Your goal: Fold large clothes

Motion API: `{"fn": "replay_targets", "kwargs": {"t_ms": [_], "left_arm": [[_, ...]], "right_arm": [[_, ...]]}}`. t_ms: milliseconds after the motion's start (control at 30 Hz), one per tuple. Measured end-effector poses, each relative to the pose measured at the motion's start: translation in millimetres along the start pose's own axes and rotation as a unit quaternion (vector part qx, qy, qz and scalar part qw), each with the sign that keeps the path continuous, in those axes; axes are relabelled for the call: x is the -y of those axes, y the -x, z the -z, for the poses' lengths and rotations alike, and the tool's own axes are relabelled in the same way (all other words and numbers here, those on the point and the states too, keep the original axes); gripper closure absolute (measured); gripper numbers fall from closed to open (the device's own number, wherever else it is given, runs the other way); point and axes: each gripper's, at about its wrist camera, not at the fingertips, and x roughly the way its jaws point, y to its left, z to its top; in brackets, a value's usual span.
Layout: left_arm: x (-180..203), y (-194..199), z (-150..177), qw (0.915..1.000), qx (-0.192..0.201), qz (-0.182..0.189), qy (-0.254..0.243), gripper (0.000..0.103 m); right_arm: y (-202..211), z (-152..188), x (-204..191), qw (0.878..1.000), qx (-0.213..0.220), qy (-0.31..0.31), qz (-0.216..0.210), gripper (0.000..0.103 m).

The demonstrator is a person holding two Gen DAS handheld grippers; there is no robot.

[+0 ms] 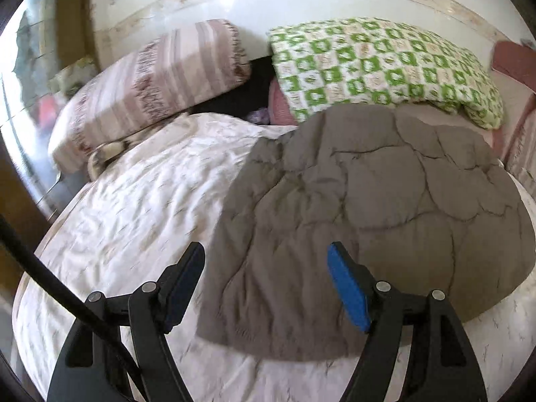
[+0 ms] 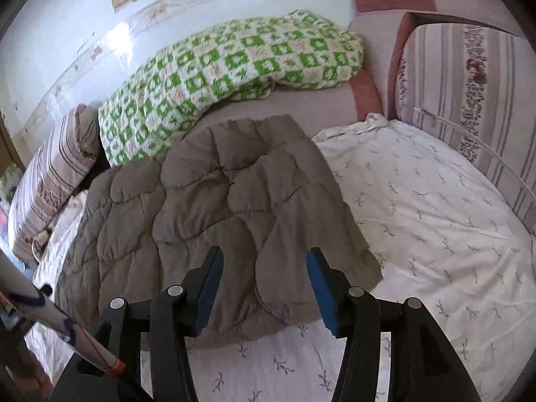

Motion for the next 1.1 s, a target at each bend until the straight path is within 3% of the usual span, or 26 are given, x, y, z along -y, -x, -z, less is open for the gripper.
{"fn": "replay_targets", "kwargs": {"t_ms": [100,200,267,367,533,800,900,1000,1033,1100], "left_arm": [[-8.5,-8.0,4.0,0.9996,0.004,-0.022,0.015,0.028],[-14.2,-32.6,7.6,0.9994,-0.011,-0.019,0.025,0.028],[-13.5,-52.1,10.1,0.9989,-0.027,-0.030,0.021,0.028],[-17.8,-67.3,7.2,0.9983,-0.034,-0.036,0.032,0.028],[-17.7,-82.3,5.5,0.9982,-0.037,-0.043,0.023,0.027],[-18.8,-82.2,0.0,0.9971,-0.023,-0.072,0.010,0.027],[-19.1,-72.8,-2.8,0.9963,-0.012,-0.083,0.018,0.027],[-8.0,-54.3,-6.3,0.9965,0.018,-0.081,0.006,0.027],[-1.8,-47.6,-6.2,0.9974,0.029,-0.067,0.004,0.027],[11.3,-43.9,-4.0,0.9987,0.031,-0.040,-0.010,0.027]], "right_arm": [[2.2,2.6,7.6,1.000,0.016,-0.002,0.016,0.047],[-13.6,0.0,16.1,0.999,0.032,0.005,0.035,0.047],[-32.7,-3.8,33.4,0.998,0.027,-0.020,0.058,0.048],[-54.7,-11.7,67.0,0.995,0.013,-0.081,0.055,0.053],[-103.0,-0.2,79.4,0.988,-0.090,-0.127,-0.016,0.053],[-84.0,16.9,44.3,0.988,-0.146,-0.039,0.007,0.054],[-62.2,19.4,47.7,0.992,-0.107,-0.034,0.060,0.061],[-27.7,4.2,26.2,0.993,-0.014,0.030,0.115,0.060],[-17.7,1.8,13.2,0.992,0.017,0.055,0.114,0.059],[-14.3,3.6,-12.2,0.996,0.027,0.069,0.046,0.059]]}}
